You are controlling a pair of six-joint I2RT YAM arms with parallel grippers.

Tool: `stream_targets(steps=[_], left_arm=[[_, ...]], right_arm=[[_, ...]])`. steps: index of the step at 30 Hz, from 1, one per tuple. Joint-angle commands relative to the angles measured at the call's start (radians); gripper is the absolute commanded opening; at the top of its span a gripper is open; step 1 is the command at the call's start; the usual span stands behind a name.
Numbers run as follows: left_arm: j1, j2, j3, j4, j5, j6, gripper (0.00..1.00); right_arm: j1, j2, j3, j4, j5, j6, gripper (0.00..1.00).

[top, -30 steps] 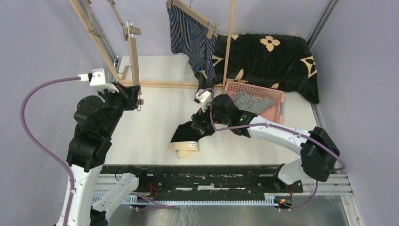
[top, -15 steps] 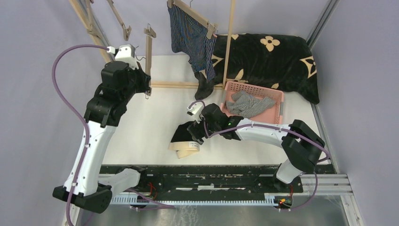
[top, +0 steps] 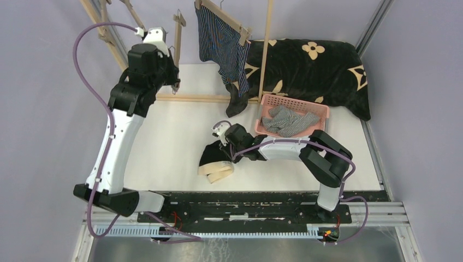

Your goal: Remove the underwear clipped to the hanger

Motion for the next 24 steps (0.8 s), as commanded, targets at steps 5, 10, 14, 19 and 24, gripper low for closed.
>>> stream_targets(steps=[5, 10, 14, 19, 24], left_arm=[[0.095, 0.197, 0.331, -0.049, 0.137, 0.099, 0.03], [0.158, 0.275, 0.486, -0.081, 0.226, 0.090, 0.03], [0.185, 0.326, 0.565, -0.103, 0.263, 0.101, 0.03], [0.197, 0.344, 0.581, -0.064, 0.308, 0.115, 0.03], [0.206, 0.357, 0.594, -0.033, 0.358, 0.133, 0.03]], right_arm=[[0.005, -0.095, 0.051, -0.043, 0.061, 0.012, 0.01], [0.007, -0.329, 0.026, -0.084, 0.194, -0.008, 0.01], [0.005, -0.540, 0.018, -0.114, 0.350, -0.029, 0.01], [0.006, -0.724, 0.035, -0.134, 0.620, -0.101, 0.01], [0.005, -0.811, 0.024, -0.072, 0.819, -0.186, 0.01]])
